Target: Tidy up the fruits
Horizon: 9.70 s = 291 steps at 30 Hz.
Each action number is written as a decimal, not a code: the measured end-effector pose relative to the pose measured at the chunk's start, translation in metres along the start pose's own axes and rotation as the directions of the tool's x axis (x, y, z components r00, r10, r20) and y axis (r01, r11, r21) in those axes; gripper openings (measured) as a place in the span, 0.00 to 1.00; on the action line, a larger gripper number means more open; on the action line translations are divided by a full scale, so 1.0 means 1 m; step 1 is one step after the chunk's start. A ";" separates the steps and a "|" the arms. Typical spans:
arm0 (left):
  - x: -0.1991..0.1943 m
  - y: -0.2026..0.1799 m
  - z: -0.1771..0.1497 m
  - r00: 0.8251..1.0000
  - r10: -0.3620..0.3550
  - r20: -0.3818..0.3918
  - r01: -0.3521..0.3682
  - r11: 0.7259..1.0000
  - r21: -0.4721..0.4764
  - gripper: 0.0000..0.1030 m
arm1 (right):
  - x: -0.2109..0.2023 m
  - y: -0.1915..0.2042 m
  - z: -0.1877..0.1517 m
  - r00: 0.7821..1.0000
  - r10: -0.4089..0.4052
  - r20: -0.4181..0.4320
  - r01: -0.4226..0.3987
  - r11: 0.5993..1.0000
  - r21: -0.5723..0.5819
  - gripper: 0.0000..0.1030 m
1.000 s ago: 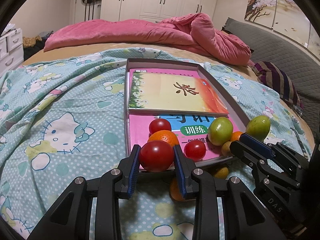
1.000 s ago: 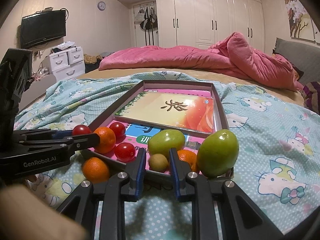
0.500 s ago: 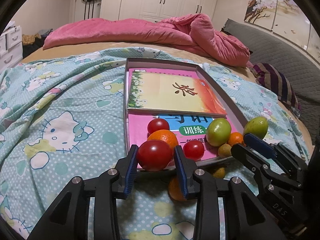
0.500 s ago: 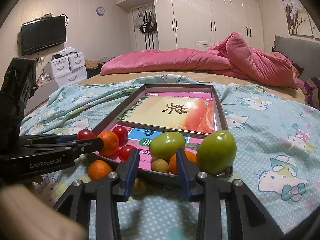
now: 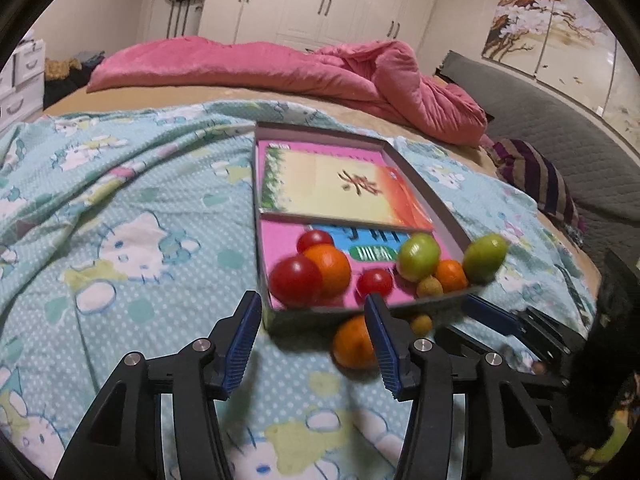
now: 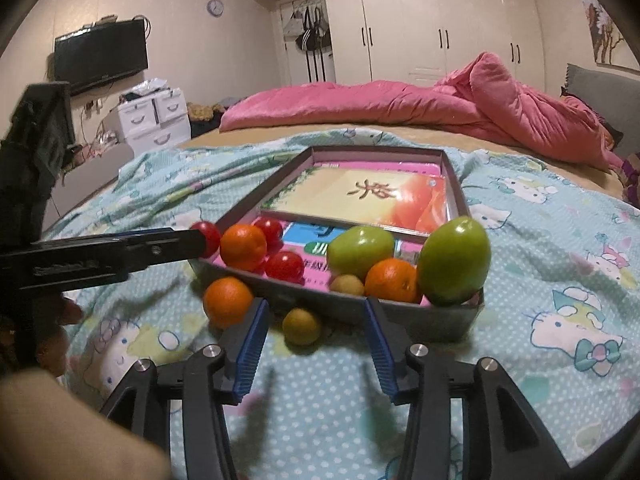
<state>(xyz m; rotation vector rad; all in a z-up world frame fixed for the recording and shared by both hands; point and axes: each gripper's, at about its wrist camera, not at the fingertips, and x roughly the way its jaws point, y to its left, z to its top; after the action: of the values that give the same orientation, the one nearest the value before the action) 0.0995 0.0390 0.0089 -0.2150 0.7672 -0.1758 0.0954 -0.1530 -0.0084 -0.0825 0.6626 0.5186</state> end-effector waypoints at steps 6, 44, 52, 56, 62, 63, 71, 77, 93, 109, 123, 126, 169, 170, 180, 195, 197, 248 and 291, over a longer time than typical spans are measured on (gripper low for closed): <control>0.004 -0.018 -0.013 0.999 0.000 -0.051 0.004 0.997 0.075 0.54 | 0.013 0.001 -0.006 0.998 -0.015 -0.065 0.015 1.000 -0.002 0.47; 0.003 -0.040 -0.007 0.999 -0.036 -0.031 0.037 0.998 0.056 0.40 | -0.018 -0.022 -0.006 0.998 0.069 0.009 -0.069 0.989 0.127 0.25; -0.011 -0.046 0.003 1.000 -0.007 0.016 0.006 0.998 0.055 0.40 | -0.033 -0.015 0.002 0.995 0.046 0.086 -0.055 0.994 0.099 0.25; -0.008 -0.049 0.007 1.000 -0.012 0.020 0.011 0.999 0.053 0.40 | -0.036 -0.018 0.006 0.994 0.032 0.107 -0.044 0.994 0.105 0.25; 0.001 -0.057 0.012 1.000 -0.010 0.018 0.008 0.997 0.079 0.40 | -0.039 -0.019 0.007 0.992 0.012 0.123 -0.025 0.995 0.097 0.25; 0.002 -0.058 0.012 1.000 -0.011 0.016 0.010 0.997 0.081 0.40 | -0.038 -0.020 0.007 0.992 0.010 0.126 -0.023 0.995 0.098 0.25; 0.021 -0.055 0.011 1.000 -0.008 -0.019 0.009 0.996 0.086 0.40 | -0.034 -0.022 0.012 0.991 0.001 0.135 -0.014 0.996 0.093 0.25; 0.028 -0.056 0.011 1.000 0.006 -0.018 -0.005 0.995 0.098 0.40 | -0.032 -0.020 0.015 0.990 0.000 0.143 -0.013 0.996 0.088 0.25; 0.037 -0.058 0.013 0.999 -0.038 -0.009 0.038 0.991 0.125 0.40 | -0.020 -0.015 0.017 0.992 -0.040 0.118 0.035 0.998 0.049 0.25; 0.048 -0.055 0.014 1.000 -0.002 -0.025 0.006 0.990 0.142 0.41 | -0.006 -0.011 0.016 0.995 -0.059 0.085 0.058 0.998 0.010 0.25; 0.047 -0.050 0.015 1.000 -0.004 -0.027 0.008 0.991 0.133 0.41 | 0.010 -0.016 0.021 0.995 -0.075 0.065 0.075 0.997 -0.003 0.25; 0.047 -0.050 0.016 1.000 -0.003 -0.027 0.007 0.991 0.133 0.41 | 0.010 -0.016 0.021 0.995 -0.072 0.066 0.073 0.997 -0.005 0.25; 0.052 -0.057 0.012 0.999 0.007 -0.046 0.000 0.987 0.158 0.41 | -0.010 -0.035 0.009 0.991 -0.099 0.091 0.094 0.994 0.060 0.47; 0.052 -0.057 0.012 0.999 0.007 -0.046 0.000 0.987 0.158 0.41 | -0.010 -0.035 0.010 0.991 -0.101 0.091 0.095 0.994 0.061 0.47; 0.052 -0.055 0.011 0.999 -0.001 -0.050 0.008 0.989 0.148 0.42 | -0.008 -0.038 0.009 0.990 -0.111 0.087 0.105 0.992 0.072 0.52; 0.021 -0.058 0.014 0.998 -0.039 0.059 0.029 0.987 0.158 0.62 | -0.031 -0.036 0.010 0.976 -0.132 0.175 0.117 0.988 0.097 0.78; 0.016 -0.056 0.014 0.997 -0.042 0.066 0.032 0.989 0.142 0.65 | -0.038 -0.036 0.010 0.971 -0.138 0.196 0.118 0.987 0.113 0.80; -0.015 -0.024 -0.047 0.991 0.129 -0.043 -0.128 0.991 0.022 0.76 | -0.060 0.002 -0.037 0.981 -0.184 0.068 0.172 0.974 0.147 0.99; -0.017 -0.027 -0.047 0.992 0.127 -0.025 -0.126 0.991 0.038 0.76 | -0.053 0.005 -0.038 0.983 -0.173 0.064 0.164 0.978 0.131 0.99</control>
<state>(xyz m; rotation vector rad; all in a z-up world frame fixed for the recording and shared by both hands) 0.0525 0.0112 -0.0053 -0.1290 0.8020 -0.0724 0.0366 -0.1808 -0.0063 -0.0011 0.6074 0.3146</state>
